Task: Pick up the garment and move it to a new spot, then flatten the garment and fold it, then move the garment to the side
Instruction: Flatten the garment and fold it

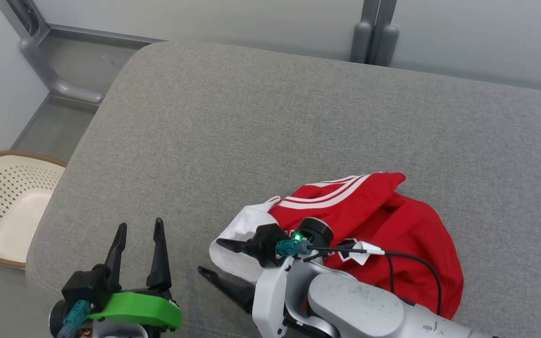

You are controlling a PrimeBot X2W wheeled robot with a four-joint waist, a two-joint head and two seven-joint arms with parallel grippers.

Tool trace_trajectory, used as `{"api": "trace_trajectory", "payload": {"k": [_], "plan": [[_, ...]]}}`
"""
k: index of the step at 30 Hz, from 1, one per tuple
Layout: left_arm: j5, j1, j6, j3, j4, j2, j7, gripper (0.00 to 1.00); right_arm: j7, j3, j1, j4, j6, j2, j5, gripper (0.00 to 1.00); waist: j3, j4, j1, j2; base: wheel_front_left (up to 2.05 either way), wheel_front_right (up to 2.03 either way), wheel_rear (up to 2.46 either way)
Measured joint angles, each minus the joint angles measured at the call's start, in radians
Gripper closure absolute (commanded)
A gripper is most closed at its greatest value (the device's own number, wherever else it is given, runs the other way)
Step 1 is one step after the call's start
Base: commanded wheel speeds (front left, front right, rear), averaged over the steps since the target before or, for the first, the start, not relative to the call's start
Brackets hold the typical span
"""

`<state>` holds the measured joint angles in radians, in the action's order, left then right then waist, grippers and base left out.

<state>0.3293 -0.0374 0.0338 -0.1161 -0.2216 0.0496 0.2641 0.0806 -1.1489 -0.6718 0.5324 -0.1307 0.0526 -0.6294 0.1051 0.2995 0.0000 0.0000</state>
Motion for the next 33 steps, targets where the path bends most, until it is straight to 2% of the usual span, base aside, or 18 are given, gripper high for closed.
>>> {"api": "trace_trajectory", "payload": {"k": [4, 9, 13, 14, 20, 28, 33], "plan": [[0.000, 0.001, -0.004, 0.007, 0.005, 0.000, 0.000, 0.00, 0.017, -0.024, -0.005, -0.027, 0.000, 0.020, -0.035, 0.00, -0.003, -0.010, 0.0000, 0.0000, 0.00, 0.00, 0.00], [-0.002, 0.006, -0.005, 0.016, 0.011, 0.000, 0.000, 0.00, 0.046, 0.028, -0.014, -0.048, 0.000, 0.079, -0.032, 0.00, -0.009, -0.034, 0.0000, 0.0000, 0.00, 0.00, 0.00], [-0.005, 0.006, -0.004, 0.018, 0.012, 0.000, 0.000, 0.00, 0.062, 0.129, -0.007, -0.051, 0.000, 0.137, -0.016, 0.00, -0.016, -0.055, 0.0000, 0.0000, 0.00, 0.00, 0.00], [-0.005, 0.007, -0.004, 0.017, 0.013, 0.000, 0.000, 0.00, 0.066, 0.197, 0.007, -0.037, 0.000, 0.169, 0.000, 0.00, -0.019, -0.064, 0.0000, 0.0000, 0.00, 0.00, 0.00], [-0.006, 0.007, -0.002, 0.013, 0.015, 0.000, 0.000, 0.00, 0.060, 0.403, 0.056, 0.061, 0.000, 0.243, 0.086, 0.00, -0.020, -0.069, 0.0000, 0.0000, 0.00, 0.00, 0.00], [-0.006, 0.007, 0.001, 0.008, 0.011, 0.000, 0.000, 0.00, -0.007, 0.563, 0.127, 0.134, 0.000, 0.217, 0.142, 0.00, -0.010, -0.050, 0.0000, 0.0000, 0.00, 0.00, 0.00], [-0.006, 0.007, 0.001, 0.006, 0.009, 0.000, 0.000, 0.00, -0.051, 0.616, 0.156, 0.147, 0.000, 0.180, 0.131, 0.00, -0.009, -0.037, 0.0000, 0.0000, 0.00, 0.00, 0.00]]}}
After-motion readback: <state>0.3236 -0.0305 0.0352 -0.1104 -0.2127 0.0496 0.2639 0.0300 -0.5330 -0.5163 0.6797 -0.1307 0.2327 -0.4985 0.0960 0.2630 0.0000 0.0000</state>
